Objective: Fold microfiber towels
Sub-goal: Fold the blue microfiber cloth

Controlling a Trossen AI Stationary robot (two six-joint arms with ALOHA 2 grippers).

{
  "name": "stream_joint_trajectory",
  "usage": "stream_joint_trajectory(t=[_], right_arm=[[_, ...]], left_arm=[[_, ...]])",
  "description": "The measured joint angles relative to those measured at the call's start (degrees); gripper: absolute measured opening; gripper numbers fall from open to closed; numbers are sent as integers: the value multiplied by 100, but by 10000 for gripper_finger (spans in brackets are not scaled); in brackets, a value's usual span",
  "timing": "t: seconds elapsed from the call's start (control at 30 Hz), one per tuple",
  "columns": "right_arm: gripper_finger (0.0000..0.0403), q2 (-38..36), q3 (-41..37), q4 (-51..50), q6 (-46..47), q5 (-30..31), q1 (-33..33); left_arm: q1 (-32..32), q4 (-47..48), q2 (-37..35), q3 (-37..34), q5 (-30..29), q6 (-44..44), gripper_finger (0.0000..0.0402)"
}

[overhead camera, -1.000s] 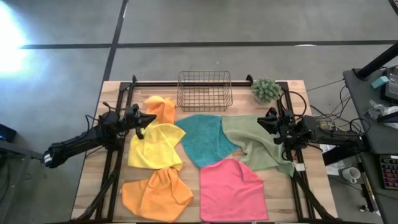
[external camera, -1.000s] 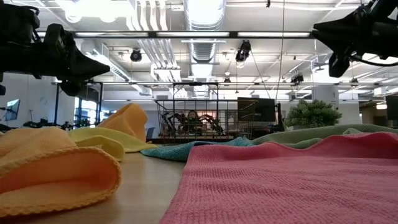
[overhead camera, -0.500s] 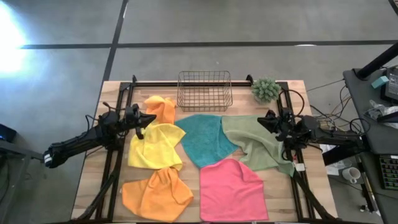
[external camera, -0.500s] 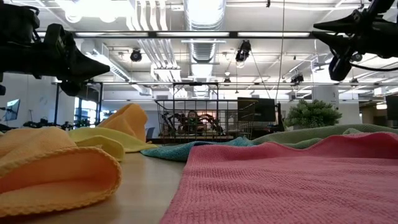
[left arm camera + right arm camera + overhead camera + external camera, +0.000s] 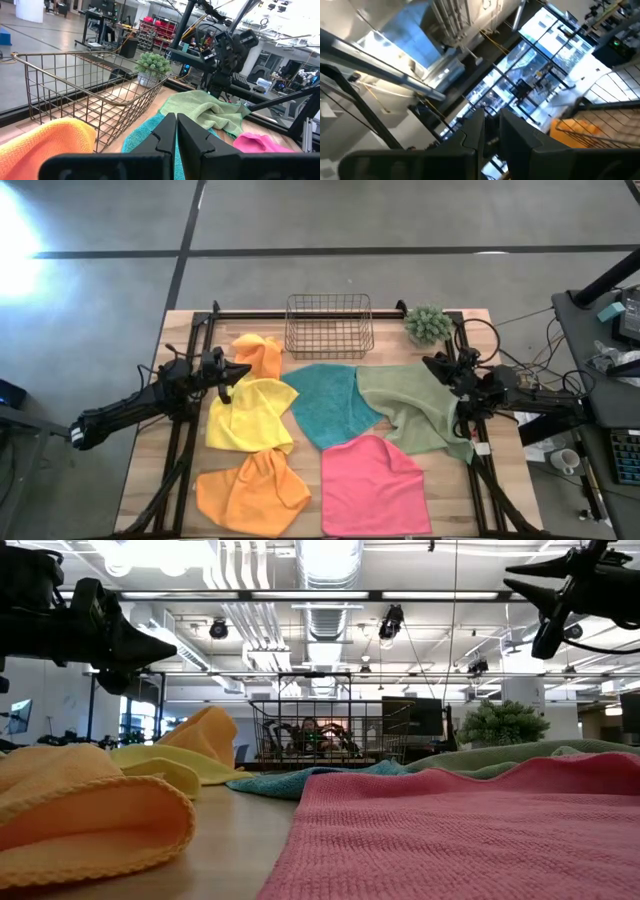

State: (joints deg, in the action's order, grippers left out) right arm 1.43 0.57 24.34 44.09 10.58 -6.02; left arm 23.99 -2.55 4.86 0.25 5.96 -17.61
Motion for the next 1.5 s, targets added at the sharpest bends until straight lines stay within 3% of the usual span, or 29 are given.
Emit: stream_joint_trajectory(t=[0.27, 0.87, 1.1, 1.33, 1.5], right_arm=[[52, 0, -1, 259, 208, 1, 0], [52, 0, -1, 185, -926, -45, 0], [52, 0, -1, -401, -1498, -47, 0], [52, 0, -1, -703, -2126, -49, 0], [52, 0, -1, -713, -2229, -49, 0]], left_arm=[[-1, 0, -1, 0, 0, 1, 1], [-2, 3, 0, 0, 0, -27, 1], [-2, 7, -1, 0, -37, -1217, 1], [-2, 8, 1, 0, -61, -1428, 1], [-4, 9, 1, 0, -308, -2277, 1]])
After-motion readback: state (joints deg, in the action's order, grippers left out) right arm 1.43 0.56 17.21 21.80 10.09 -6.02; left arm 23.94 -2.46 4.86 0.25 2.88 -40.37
